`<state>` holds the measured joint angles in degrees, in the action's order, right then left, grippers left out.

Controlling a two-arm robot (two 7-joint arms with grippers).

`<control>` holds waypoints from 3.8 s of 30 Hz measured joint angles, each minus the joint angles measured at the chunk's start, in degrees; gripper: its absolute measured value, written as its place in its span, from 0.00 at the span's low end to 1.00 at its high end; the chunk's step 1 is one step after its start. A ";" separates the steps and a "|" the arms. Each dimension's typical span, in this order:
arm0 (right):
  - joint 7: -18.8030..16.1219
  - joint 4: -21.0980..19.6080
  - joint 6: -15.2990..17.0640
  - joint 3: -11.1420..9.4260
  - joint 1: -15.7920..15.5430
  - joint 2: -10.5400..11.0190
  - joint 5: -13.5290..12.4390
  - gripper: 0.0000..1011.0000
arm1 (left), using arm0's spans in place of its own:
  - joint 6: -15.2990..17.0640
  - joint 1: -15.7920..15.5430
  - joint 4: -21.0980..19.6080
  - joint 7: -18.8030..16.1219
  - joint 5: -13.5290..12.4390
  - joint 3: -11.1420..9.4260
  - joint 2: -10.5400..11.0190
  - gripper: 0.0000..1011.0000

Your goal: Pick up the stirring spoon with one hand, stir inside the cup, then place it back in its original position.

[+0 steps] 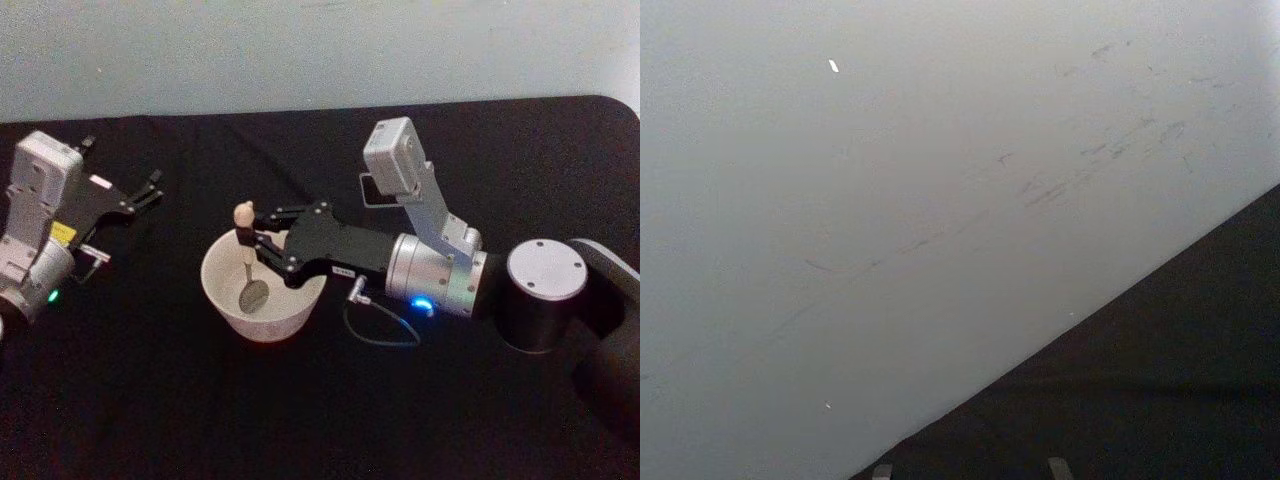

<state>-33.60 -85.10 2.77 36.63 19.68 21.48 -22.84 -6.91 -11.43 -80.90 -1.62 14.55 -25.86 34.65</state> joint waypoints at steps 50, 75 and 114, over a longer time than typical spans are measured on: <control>0.58 -3.42 1.05 -2.75 -2.56 2.88 -0.76 0.16 | 0.00 0.00 0.00 0.00 0.00 0.00 0.00 0.99; 0.12 -0.71 -0.23 -0.39 0.66 -0.06 -0.76 0.16 | 0.00 0.00 0.00 0.00 0.00 0.00 0.00 0.99; 1.75 -1.56 -0.70 -3.85 1.68 -0.19 -0.98 0.16 | 0.00 0.00 0.00 0.00 0.00 0.00 0.00 0.99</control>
<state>-31.85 -86.65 2.07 32.78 21.37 21.29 -23.83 -6.91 -11.43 -80.90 -1.62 14.55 -25.86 34.65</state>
